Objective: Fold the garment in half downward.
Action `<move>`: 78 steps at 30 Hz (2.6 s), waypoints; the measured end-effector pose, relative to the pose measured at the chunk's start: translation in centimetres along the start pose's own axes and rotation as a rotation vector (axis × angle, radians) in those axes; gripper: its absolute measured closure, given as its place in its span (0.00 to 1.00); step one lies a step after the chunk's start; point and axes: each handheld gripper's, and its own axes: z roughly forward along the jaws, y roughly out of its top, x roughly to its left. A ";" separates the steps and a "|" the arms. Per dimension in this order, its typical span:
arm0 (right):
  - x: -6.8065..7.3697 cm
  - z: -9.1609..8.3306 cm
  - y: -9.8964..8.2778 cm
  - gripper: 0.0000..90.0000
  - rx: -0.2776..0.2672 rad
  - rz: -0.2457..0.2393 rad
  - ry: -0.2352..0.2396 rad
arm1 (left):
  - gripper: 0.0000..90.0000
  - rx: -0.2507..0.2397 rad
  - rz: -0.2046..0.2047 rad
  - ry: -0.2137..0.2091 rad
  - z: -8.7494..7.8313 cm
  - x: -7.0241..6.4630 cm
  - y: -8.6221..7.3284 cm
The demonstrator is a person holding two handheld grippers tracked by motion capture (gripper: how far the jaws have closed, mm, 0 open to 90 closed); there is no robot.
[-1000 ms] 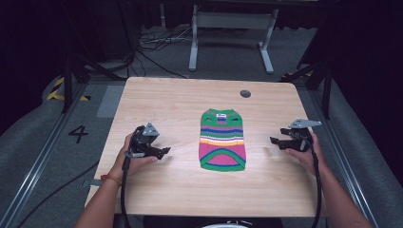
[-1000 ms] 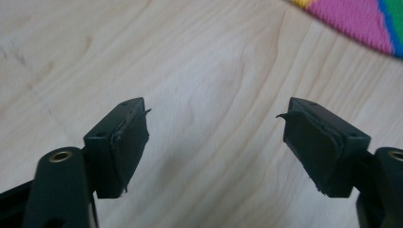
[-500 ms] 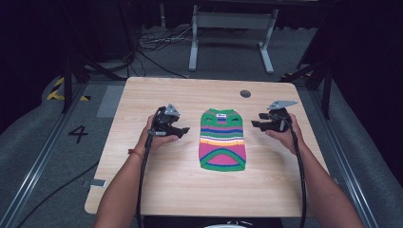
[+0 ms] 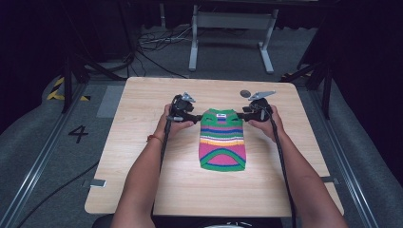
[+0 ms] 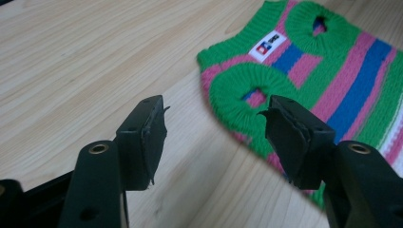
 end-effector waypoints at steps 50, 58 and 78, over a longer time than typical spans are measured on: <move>2.6 -3.4 -0.1 0.94 -0.125 -0.056 0.146 | 0.93 -0.102 0.183 -0.011 -2.5 -4.6 1.3; 4.4 -5.9 -0.9 0.93 -0.176 -0.126 0.208 | 0.93 -0.111 0.289 -0.030 -4.7 -7.0 0.0; 8.7 -9.7 -4.6 0.91 -0.133 -0.273 0.325 | 0.94 -0.084 0.438 -0.097 -8.4 -11.2 -4.1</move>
